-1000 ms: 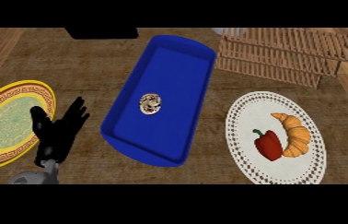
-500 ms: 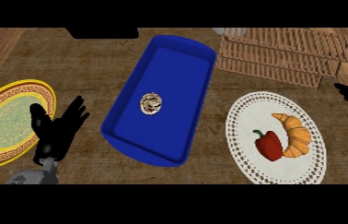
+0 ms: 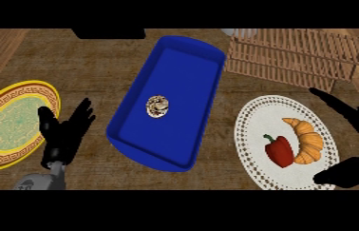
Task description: Pick the bell pepper from the placemat and place it in the tiered shelf
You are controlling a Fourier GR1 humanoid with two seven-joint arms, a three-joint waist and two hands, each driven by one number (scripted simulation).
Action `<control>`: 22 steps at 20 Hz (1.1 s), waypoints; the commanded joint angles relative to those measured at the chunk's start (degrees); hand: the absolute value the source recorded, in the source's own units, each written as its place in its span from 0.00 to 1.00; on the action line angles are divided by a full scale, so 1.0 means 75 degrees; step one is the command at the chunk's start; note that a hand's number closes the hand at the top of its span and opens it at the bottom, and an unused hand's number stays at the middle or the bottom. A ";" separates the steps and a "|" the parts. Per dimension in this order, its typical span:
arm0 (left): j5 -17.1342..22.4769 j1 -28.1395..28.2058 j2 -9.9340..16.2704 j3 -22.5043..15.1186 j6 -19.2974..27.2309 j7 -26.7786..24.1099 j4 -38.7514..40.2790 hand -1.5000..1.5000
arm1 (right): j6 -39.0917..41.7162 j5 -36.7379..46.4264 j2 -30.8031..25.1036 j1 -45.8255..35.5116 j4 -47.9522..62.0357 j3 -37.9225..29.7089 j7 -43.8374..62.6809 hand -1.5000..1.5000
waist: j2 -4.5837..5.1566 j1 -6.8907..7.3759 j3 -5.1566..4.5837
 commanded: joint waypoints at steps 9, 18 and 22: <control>-0.0308 0.0188 -0.0320 0.0233 -0.0273 0.0114 0.0099 0.50 | 0.0491 0.1604 0.1046 0.0005 -0.0542 0.0795 0.1600 0.00 | 0.0020 -0.0043 -0.0023; -0.0501 0.0200 -0.0267 0.0669 -0.0570 0.0542 -0.0165 0.50 | 0.0259 0.3303 0.1818 0.0395 0.0134 0.0862 0.0635 0.00 | 0.0023 -0.0041 -0.0021; -0.0763 -0.0235 -0.0747 0.0670 -0.0626 -0.0182 0.0743 0.50 | 0.0029 0.3958 0.2309 0.0291 0.0765 0.1169 0.0342 0.00 | 0.0035 -0.0047 -0.0022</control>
